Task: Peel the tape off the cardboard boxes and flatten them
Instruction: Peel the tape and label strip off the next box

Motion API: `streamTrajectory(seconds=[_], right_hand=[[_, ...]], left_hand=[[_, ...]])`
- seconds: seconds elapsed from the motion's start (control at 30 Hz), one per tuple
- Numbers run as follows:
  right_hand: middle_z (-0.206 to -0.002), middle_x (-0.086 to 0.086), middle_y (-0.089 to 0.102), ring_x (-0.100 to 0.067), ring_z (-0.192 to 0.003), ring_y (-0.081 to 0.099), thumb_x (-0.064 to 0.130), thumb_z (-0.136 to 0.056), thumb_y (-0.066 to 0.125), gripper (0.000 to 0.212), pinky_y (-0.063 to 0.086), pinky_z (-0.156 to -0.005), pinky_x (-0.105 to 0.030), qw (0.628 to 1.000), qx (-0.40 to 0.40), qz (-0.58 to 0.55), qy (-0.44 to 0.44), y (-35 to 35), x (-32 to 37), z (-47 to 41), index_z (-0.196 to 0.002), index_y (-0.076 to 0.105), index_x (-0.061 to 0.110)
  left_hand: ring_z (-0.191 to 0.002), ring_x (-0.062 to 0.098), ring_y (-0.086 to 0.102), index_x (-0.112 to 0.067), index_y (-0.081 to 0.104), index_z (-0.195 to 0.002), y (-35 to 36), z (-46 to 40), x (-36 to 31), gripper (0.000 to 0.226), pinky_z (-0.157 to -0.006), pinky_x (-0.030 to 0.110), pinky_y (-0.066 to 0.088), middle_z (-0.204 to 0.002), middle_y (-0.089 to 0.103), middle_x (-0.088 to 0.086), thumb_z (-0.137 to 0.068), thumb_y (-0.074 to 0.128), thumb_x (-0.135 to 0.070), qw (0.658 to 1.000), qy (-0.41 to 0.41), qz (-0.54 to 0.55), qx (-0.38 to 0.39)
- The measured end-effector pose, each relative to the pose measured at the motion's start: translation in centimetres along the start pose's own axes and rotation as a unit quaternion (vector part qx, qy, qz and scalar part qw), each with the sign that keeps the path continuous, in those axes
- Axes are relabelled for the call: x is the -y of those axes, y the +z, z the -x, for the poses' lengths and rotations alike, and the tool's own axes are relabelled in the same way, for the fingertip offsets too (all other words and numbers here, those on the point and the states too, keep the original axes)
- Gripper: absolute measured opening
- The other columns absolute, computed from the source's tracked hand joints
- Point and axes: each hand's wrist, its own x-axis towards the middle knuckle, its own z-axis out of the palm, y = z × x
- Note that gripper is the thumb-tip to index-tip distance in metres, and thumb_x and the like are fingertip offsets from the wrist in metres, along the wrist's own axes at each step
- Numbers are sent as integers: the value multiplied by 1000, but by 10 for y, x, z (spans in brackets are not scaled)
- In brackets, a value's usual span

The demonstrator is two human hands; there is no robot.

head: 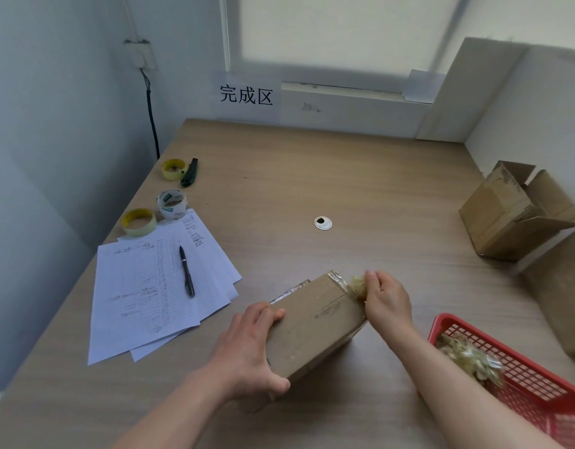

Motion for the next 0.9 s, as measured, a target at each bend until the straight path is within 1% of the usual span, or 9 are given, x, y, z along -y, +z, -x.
streamTrajectory(seconds=[0.07, 0.13, 0.2, 0.33, 0.43, 0.57, 0.63, 0.77, 0.9], right_hand=[[-64, 6, 56, -26, -71, 53, 49, -97, 51, 43, 31, -59, -35, 998, 4, 39, -54, 0, 3, 15, -67, 51, 19], [-74, 10, 60, -19, -73, 53, 56, -87, 64, 32, 35, -65, -32, 990, 25, 79, -112, 2, 4, 27, -78, 59, 25], [-83, 8, 59, -16, -76, 52, 59, -77, 74, 41, 39, -68, -31, 981, 33, 120, -146, 5, 3, 31, -89, 59, 23], [-77, 4, 51, -27, -76, 52, 44, -87, 69, 35, 33, -64, -34, 980, 17, 125, -153, 7, 1, 21, -83, 46, 19], [-69, 0, 53, -34, -72, 53, 35, -96, 60, 33, 30, -63, -36, 986, 7, 111, -122, 7, -5, 6, -77, 45, 13], [-63, 8, 59, -16, -67, 55, 33, -93, 65, 32, 35, -58, -29, 999, -24, -29, -32, 6, -13, -1, -68, 55, 16], [-58, 7, 61, -7, -59, 55, 30, -90, 70, 32, 39, -56, -23, 989, -34, -136, 40, 13, -17, 2, -65, 60, 13], [-50, 7, 49, -11, -52, 42, 16, -90, 72, 39, 37, -53, -26, 939, -20, -310, 149, 38, -18, 14, -57, 52, 10], [-56, 2, 50, -12, -57, 43, 20, -92, 69, 36, 37, -50, -23, 937, 19, -314, 152, 40, -17, 15, -64, 58, 1]], left_hand=[[-130, 10, 27, -39, 22, -146, -1, 0, -2, 114, -107, 32, 37, -143, 17, -21, -49, 77, -61, 1000, -1, -3, 0], [-130, 10, 27, -39, 22, -146, -1, 0, -3, 113, -106, 32, 38, -143, 17, -21, -50, 77, -61, 1000, -5, -7, 1], [-130, 11, 28, -38, 23, -146, 0, 0, -3, 113, -106, 32, 38, -143, 17, -20, -50, 77, -61, 1000, -6, -8, 0], [-129, 10, 27, -38, 23, -146, 0, 0, -4, 113, -107, 32, 38, -141, 16, -22, -49, 76, -62, 1000, -7, -5, 0], [-130, 9, 26, -39, 23, -146, 1, 1, -3, 113, -106, 30, 37, -142, 15, -22, -49, 76, -61, 1000, -4, -3, -2], [-136, 9, 21, -39, 21, -148, -1, 6, 2, 114, -111, 28, 31, -147, 13, -19, -50, 74, -63, 1000, 2, 1, 6], [-138, 7, 19, -40, 21, -148, -5, 12, 9, 115, -113, 26, 27, -149, 12, -19, -49, 71, -66, 1000, 5, 1, 11], [-139, 4, 19, -42, 24, -147, -10, 25, 24, 112, -111, 21, 25, -149, 13, -22, -48, 72, -67, 1000, 2, -2, 7], [-138, 6, 22, -40, 25, -147, -14, 26, 22, 112, -111, 22, 25, -148, 17, -19, -48, 72, -66, 1000, -17, -17, 19]])
